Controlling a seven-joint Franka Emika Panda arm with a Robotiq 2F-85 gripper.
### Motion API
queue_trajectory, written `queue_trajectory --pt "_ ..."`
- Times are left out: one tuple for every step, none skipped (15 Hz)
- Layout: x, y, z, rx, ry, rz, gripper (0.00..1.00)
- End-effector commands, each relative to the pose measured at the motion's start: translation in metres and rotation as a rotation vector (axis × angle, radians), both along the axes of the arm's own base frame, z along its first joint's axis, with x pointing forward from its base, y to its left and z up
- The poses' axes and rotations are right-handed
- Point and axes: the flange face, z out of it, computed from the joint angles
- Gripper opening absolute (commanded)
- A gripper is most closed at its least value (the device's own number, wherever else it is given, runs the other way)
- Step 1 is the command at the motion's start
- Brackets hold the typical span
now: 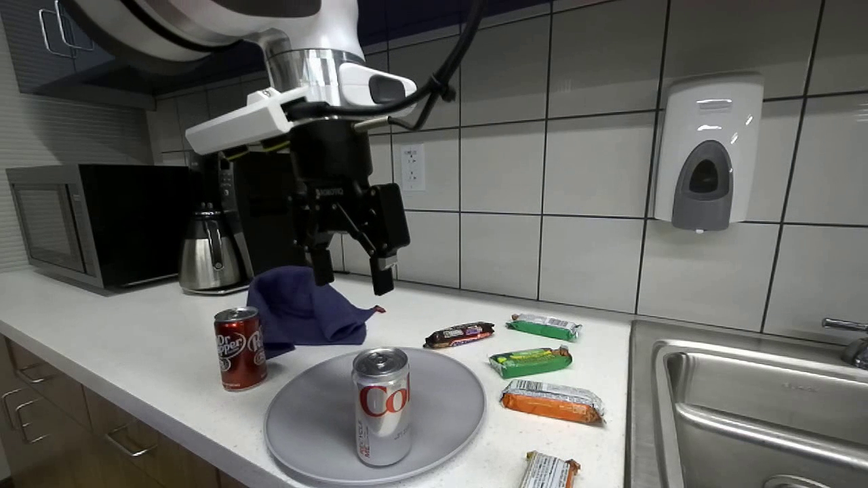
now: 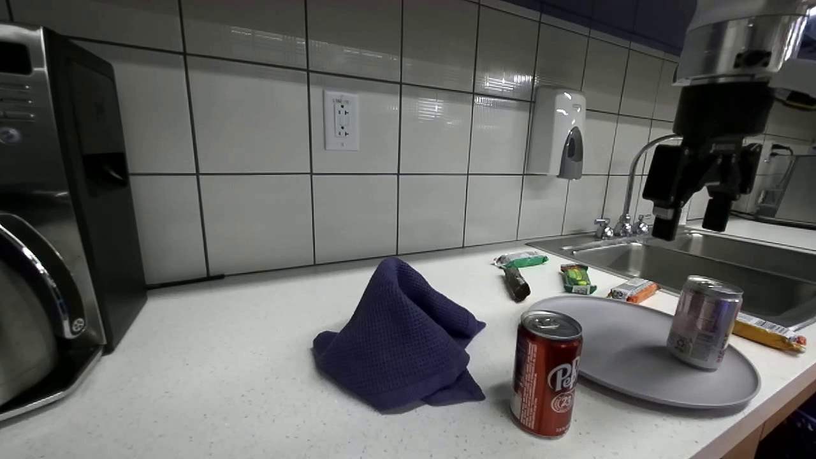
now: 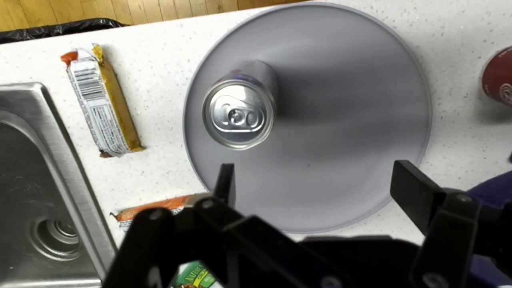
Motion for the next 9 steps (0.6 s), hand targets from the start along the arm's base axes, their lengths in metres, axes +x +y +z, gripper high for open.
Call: queue_trajectory --pt "-0.012 -0.009 -0.009 -0.036 0.011 -0.041 1.00" --pt "-0.014 -0.011 -0.012 -0.041 0.015 -0.046 1.00" --pt "-0.016 -0.013 -0.015 -0.045 0.018 -0.051 1.00" --pt "-0.018 -0.016 -0.019 -0.049 0.020 -0.057 1.00" --pt "-0.019 -0.019 -0.022 -0.049 0.027 -0.065 1.00" --pt "-0.020 -0.023 -0.025 -0.053 0.032 -0.075 1.00" --pt "-0.012 -0.027 -0.024 -0.057 0.039 -0.086 1.00" --pt "-0.012 -0.031 -0.027 -0.062 0.042 -0.095 1.00" --pt "-0.012 -0.033 -0.030 -0.066 0.045 -0.104 1.00"
